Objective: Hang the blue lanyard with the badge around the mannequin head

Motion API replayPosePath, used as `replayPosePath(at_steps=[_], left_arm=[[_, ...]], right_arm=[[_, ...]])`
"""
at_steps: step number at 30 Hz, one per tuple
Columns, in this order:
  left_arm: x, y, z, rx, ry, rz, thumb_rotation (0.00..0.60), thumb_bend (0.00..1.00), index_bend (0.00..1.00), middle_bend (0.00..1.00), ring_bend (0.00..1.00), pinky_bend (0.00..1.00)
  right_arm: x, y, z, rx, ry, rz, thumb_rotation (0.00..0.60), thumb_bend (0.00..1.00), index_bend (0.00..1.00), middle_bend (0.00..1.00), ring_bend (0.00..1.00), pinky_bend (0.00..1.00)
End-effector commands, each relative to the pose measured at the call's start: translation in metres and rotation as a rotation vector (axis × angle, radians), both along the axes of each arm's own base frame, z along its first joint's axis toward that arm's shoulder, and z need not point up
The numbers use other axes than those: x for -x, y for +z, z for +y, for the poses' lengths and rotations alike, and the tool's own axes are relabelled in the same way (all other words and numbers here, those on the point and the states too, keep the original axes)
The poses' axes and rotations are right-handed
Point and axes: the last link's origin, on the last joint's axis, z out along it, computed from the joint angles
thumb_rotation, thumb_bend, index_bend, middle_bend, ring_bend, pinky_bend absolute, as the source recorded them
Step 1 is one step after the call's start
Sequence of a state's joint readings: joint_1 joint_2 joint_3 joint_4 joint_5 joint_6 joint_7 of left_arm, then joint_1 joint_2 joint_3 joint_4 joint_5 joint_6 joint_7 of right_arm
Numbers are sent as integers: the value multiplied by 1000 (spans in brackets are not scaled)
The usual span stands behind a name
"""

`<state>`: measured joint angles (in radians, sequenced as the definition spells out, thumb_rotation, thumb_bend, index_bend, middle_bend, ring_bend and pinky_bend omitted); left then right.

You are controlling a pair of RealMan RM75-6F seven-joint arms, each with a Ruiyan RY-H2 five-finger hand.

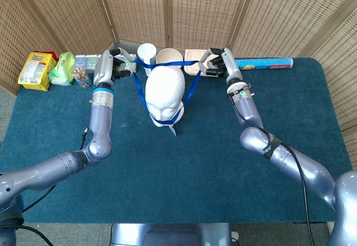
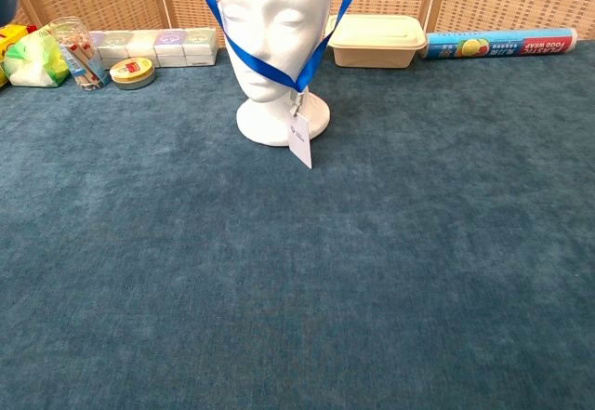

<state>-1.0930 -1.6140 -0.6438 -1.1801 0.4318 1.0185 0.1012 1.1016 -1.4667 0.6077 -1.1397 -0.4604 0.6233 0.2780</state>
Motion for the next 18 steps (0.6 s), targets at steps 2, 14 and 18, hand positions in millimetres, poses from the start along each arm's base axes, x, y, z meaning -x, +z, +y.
replayPosePath(at_steps=[2, 14, 18], left_arm=[[0, -1, 1, -11, 4, 12, 600, 377, 640, 1000, 1000, 1000], [7, -3, 5, -9, 26, 50, 600, 316, 534, 731, 739, 929], [9, -5, 4, 18, 24, 64, 600, 242, 305, 452, 427, 640]], right_arm=[[0, -3, -1, -8, 2, 24, 600, 456, 620, 948, 1000, 1000], [1, -6, -2, -6, 5, 52, 600, 447, 585, 830, 1000, 1000], [2, -4, -2, -12, 11, 60, 600, 443, 539, 753, 990, 1000]])
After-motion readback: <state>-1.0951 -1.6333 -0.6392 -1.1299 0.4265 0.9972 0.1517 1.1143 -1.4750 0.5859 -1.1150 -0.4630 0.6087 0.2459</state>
